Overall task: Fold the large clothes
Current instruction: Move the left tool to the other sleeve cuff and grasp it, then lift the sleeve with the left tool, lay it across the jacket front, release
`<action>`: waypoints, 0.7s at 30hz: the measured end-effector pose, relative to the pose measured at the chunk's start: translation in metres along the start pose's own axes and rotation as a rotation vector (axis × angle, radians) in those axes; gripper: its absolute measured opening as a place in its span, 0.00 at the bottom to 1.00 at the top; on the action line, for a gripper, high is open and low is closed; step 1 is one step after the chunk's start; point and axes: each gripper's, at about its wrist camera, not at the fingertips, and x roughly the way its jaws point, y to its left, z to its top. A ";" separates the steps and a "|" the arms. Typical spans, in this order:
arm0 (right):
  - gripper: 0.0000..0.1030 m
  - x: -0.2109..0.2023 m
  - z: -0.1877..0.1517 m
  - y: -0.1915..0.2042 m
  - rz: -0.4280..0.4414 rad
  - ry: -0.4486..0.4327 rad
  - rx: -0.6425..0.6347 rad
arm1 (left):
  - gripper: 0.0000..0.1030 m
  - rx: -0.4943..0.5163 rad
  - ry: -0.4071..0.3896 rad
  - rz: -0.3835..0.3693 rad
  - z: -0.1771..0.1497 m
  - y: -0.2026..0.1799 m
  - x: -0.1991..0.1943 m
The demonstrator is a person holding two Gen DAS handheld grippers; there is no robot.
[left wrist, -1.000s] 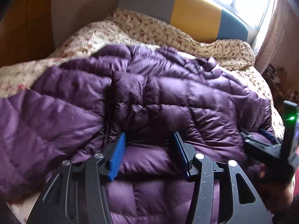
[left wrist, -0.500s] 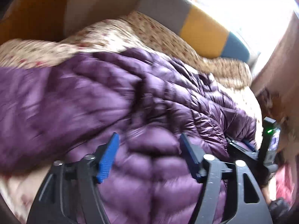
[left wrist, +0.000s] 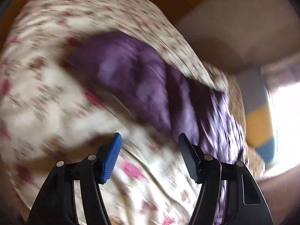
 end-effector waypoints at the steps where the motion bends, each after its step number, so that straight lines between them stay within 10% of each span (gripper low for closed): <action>1: 0.97 0.000 0.000 0.000 0.000 0.001 0.000 | 0.62 -0.043 -0.019 -0.008 0.009 0.008 -0.003; 6: 0.97 0.000 0.000 0.000 0.000 0.000 -0.001 | 0.60 -0.173 -0.046 0.001 0.042 0.025 0.007; 9: 0.97 0.000 0.000 0.000 0.000 0.000 0.000 | 0.19 -0.152 -0.053 0.023 0.055 0.020 0.017; 11: 0.97 0.000 0.000 0.000 -0.002 0.000 -0.002 | 0.12 -0.127 -0.058 0.032 0.058 0.013 0.019; 21: 0.97 0.000 -0.001 0.000 0.001 0.000 -0.001 | 0.10 0.211 -0.068 -0.091 0.050 -0.101 0.023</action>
